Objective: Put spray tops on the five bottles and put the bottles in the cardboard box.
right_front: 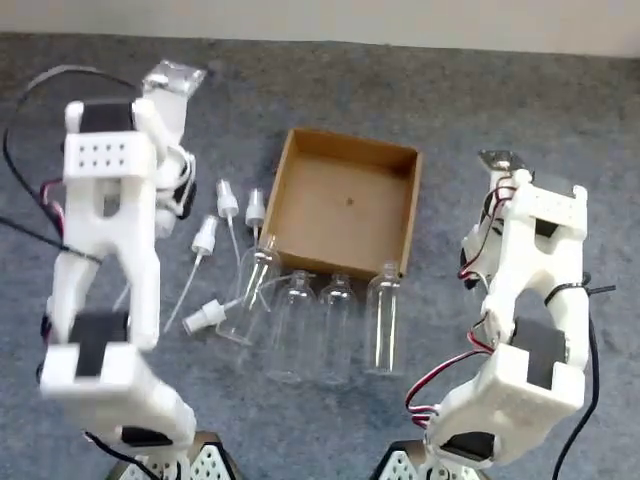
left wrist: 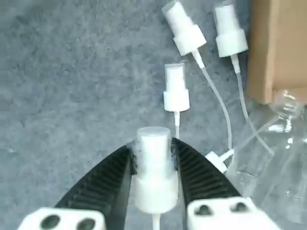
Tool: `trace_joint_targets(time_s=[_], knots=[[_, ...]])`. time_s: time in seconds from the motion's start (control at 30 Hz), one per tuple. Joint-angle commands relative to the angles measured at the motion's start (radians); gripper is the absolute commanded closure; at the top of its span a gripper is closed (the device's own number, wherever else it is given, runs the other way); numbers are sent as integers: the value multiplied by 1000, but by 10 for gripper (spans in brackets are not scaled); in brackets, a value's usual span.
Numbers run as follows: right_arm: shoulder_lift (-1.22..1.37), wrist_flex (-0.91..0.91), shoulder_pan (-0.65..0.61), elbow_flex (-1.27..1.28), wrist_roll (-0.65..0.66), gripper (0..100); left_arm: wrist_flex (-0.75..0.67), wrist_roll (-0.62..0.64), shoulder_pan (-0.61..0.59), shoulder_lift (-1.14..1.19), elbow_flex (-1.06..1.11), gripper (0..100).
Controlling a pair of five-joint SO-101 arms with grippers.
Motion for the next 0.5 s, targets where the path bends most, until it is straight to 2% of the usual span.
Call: trace_joint_targets(time_s=[0.0,0.13,0.23,0.47], knots=[[-51,12,-2,-58,-9,667,-184,-2,38,-308,367,996],[15,12,-22,-59,25,667,-322,5,38,-535,647,996],[58,4,-41,-59,32,712,-390,6,38,-668,794,996],[68,10,-51,-59,26,878,-411,6,33,-782,889,996]])
